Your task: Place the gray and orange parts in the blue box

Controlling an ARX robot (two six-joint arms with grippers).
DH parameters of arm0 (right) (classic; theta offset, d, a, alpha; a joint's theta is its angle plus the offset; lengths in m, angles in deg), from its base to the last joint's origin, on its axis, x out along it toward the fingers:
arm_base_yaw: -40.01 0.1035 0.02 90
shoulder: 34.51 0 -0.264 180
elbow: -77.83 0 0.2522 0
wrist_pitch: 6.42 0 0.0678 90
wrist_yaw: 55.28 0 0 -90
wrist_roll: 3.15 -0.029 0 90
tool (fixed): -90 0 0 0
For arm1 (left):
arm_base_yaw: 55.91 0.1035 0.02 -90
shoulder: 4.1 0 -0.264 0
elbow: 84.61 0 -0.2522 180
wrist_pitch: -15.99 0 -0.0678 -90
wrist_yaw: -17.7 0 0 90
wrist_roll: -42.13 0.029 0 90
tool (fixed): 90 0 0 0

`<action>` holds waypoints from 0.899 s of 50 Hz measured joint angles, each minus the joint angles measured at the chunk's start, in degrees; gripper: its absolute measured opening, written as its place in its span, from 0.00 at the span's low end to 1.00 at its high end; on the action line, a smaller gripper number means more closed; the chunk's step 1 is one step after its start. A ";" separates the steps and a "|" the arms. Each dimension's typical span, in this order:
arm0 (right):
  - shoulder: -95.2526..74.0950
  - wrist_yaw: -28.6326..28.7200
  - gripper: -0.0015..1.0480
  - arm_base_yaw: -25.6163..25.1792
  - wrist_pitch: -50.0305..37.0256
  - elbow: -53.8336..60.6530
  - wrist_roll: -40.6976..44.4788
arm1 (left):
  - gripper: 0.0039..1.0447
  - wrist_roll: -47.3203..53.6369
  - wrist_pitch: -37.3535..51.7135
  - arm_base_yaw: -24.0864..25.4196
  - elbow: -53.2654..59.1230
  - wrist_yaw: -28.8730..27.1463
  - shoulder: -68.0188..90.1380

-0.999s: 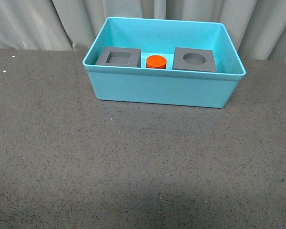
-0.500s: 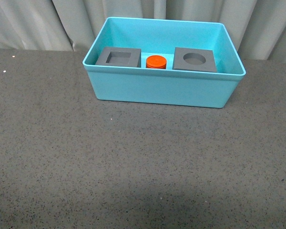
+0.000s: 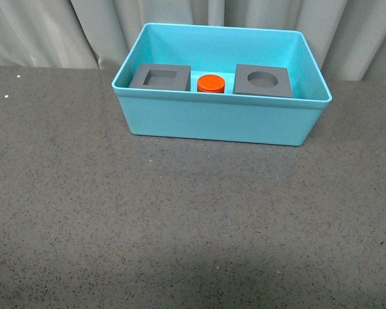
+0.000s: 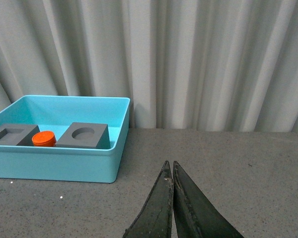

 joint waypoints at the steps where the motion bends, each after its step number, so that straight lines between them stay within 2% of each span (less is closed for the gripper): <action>1: 0.02 0.00 0.01 0.00 0.00 0.00 0.00 | 0.94 -0.02 0.00 0.00 0.00 0.00 0.00; 5: 0.04 0.02 0.01 0.00 0.00 0.00 0.04 | 0.94 -0.02 0.00 0.00 0.00 -0.02 0.00; 8: 0.04 0.00 0.09 0.00 0.00 0.00 0.02 | 0.94 -0.02 0.00 0.00 0.00 0.00 0.00; 13: 0.04 0.00 0.23 0.00 0.00 0.00 0.02 | 0.94 -0.02 0.00 0.00 0.00 0.00 0.00; 18: 0.07 0.00 0.41 0.00 0.00 0.00 0.02 | 0.94 -0.02 0.00 0.00 0.00 0.00 0.00; 28: 0.07 0.02 0.69 0.00 0.00 0.00 0.02 | 0.94 -0.02 0.00 0.00 0.00 0.00 0.00; 34: 0.04 0.00 0.90 0.00 0.00 0.00 0.00 | 0.94 -0.02 0.00 0.00 0.00 0.00 0.00; 35: 0.04 0.02 0.92 0.00 0.00 0.00 -0.07 | 0.94 -0.02 0.00 0.00 0.00 0.00 0.00; 45: 0.04 0.00 0.91 0.00 0.00 0.00 -0.02 | 0.94 -0.02 0.00 0.00 0.00 0.00 0.00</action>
